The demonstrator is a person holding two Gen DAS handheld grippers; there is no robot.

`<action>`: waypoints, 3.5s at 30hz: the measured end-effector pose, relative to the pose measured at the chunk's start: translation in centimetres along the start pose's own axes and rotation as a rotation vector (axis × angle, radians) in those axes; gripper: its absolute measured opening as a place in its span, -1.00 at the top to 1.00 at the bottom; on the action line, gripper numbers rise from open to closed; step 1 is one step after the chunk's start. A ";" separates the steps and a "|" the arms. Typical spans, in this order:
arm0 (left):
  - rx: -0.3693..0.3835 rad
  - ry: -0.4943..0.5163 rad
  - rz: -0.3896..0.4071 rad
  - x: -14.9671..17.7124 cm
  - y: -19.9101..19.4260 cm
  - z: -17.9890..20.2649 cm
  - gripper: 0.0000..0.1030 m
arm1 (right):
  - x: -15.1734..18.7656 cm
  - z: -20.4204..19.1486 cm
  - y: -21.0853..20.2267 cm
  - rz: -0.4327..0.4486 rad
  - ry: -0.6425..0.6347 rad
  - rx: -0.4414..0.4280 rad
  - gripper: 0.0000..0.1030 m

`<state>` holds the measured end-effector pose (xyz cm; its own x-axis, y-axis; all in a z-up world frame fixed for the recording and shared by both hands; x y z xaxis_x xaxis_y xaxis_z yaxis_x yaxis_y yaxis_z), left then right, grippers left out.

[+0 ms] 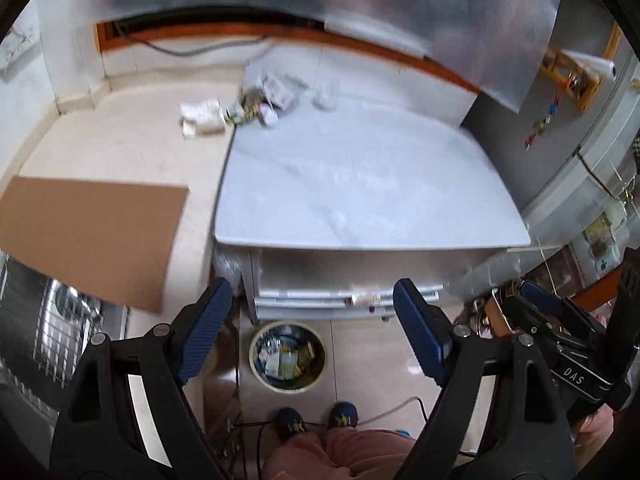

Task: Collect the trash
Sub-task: 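Raise both tools from the bin back toward the counter, then grasp the white tissue with the left tool while the right tool grasps the plastic bag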

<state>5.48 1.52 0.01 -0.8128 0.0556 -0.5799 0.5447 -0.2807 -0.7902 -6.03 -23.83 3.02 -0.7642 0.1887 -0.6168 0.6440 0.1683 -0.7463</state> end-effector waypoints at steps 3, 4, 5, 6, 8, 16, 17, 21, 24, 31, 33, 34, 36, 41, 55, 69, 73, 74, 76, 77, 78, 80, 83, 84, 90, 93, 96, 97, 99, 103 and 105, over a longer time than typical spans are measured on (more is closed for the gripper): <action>-0.001 0.007 0.037 -1.3 -0.6 -0.9 -0.57 | -1.8 -1.0 0.0 0.026 -0.016 0.000 -0.30; -0.007 0.009 0.050 -1.6 -0.9 -1.0 -0.56 | -2.4 -1.5 0.2 0.034 -0.022 -0.003 -0.30; -0.011 0.009 0.061 -2.1 -1.0 -1.3 -0.57 | -3.1 -1.6 0.3 0.042 -0.029 -0.007 -0.30; -0.015 0.005 0.072 -2.6 -1.1 -1.8 -0.57 | -3.8 -1.9 0.3 0.050 -0.035 -0.011 -0.30; -0.022 -0.006 0.096 -3.5 -1.5 -2.4 -0.57 | -5.0 -2.4 0.7 0.057 -0.048 -0.017 -0.30; -0.090 -0.054 0.160 -6.8 -1.4 -5.4 -0.57 | -10.2 -4.8 4.1 0.081 -0.140 -0.054 -0.40; -0.100 -0.064 0.163 -7.2 -1.1 -5.8 -0.57 | -11.0 -5.1 4.8 0.081 -0.152 -0.062 -0.40; -0.144 -0.128 0.160 -9.3 0.9 -7.8 -0.57 | -14.5 -5.7 8.7 0.075 -0.197 -0.101 -0.40; -0.172 -0.174 0.146 -11.1 3.3 -8.9 -0.57 | -17.2 -6.2 12.3 0.054 -0.217 -0.142 -0.40; -0.232 -0.289 0.061 -16.4 12.0 -11.6 -0.56 | -23.3 -5.8 21.7 -0.029 -0.230 -0.200 -0.40; -0.253 -0.318 0.039 -17.5 14.4 -12.5 -0.57 | -24.7 -5.1 24.1 -0.045 -0.231 -0.209 -0.40; -0.270 -0.342 0.019 -18.1 16.1 -13.2 -0.57 | -25.7 -4.7 25.6 -0.054 -0.231 -0.215 -0.40; -0.285 -0.369 -0.012 -18.9 18.6 -14.1 -0.56 | -27.5 -3.8 28.2 -0.069 -0.226 -0.219 -0.40; -0.347 -0.406 -0.058 -20.4 23.5 -16.1 -0.56 | -31.2 -1.9 35.5 -0.110 -0.193 -0.210 -0.41; -0.390 -0.522 -0.173 -21.7 32.2 -20.3 -0.55 | -34.2 -0.2 50.3 -0.175 -0.165 -0.167 -0.37; -0.361 -0.601 -0.147 -20.7 33.2 -21.6 -0.22 | -32.4 -1.2 52.3 -0.155 -0.242 -0.184 0.41; -0.359 -0.609 -0.110 -20.7 32.6 -21.4 -0.04 | -31.8 -1.7 51.4 -0.143 -0.254 -0.195 0.48; -0.356 -0.614 -0.102 -20.6 32.3 -21.4 -0.02 | -31.6 -1.9 51.0 -0.137 -0.259 -0.197 0.48; -0.353 -0.622 -0.088 -20.6 31.8 -21.2 0.04 | -31.1 -2.1 50.0 -0.127 -0.271 -0.203 0.53; -0.357 -0.623 -0.083 -20.5 31.5 -21.2 0.05 | -30.8 -2.4 49.6 -0.121 -0.279 -0.207 0.53; -0.364 -0.623 -0.078 -20.4 31.2 -21.1 0.07 | -30.6 -2.5 49.2 -0.118 -0.283 -0.211 0.55; -0.363 -0.624 -0.069 -20.2 30.7 -21.0 0.11 | -30.2 -2.6 47.8 -0.113 -0.285 -0.221 0.62; -0.350 -0.623 -0.056 -19.7 29.6 -20.2 0.12 | -29.7 -2.7 45.3 -0.104 -0.285 -0.232 0.65; -0.340 -0.623 -0.051 -19.6 29.1 -19.8 0.12 | -29.7 -2.5 44.5 -0.101 -0.284 -0.233 0.65; -0.285 -0.586 -0.032 -17.9 25.4 -16.9 0.12 | -27.8 -2.9 40.2 -0.085 -0.286 -0.242 0.67; -0.243 -0.549 -0.018 -16.6 22.6 -14.9 0.12 | -25.9 -3.5 37.6 -0.074 -0.307 -0.229 0.68; -0.208 -0.518 -0.001 -15.3 20.1 -13.3 0.12 | -23.9 -4.0 35.1 -0.059 -0.313 -0.221 0.69; -0.195 -0.509 0.004 -14.9 19.2 -12.8 0.12 | -23.4 -4.2 34.4 -0.058 -0.311 -0.221 0.69; -0.167 -0.494 0.016 -14.0 17.5 -11.9 0.12 | -22.0 -4.7 32.7 -0.056 -0.299 -0.224 0.69; -0.137 -0.442 0.030 -12.0 14.3 -10.2 0.12 | -19.4 -5.9 29.3 -0.051 -0.288 -0.229 0.69; -0.137 -0.404 0.037 -10.6 12.7 -9.5 0.12 | -17.8 -6.9 27.4 -0.048 -0.293 -0.229 0.69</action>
<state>23.01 6.45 -5.74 -0.7930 -0.3394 -0.5058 0.5752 -0.1438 -0.8053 25.45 -15.93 -4.78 -0.7503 -0.1041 -0.6528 0.5735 0.3888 -0.7211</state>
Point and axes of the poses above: each gripper's, at about its wrist camera, not at the fingertips, and y roughly the way its jaws point, z to its right, x to its underside, the point moved 5 cm from there along y, roughly the way its jaws point, and after that the axes turned 2 degrees about z, right-handed, at the moved point
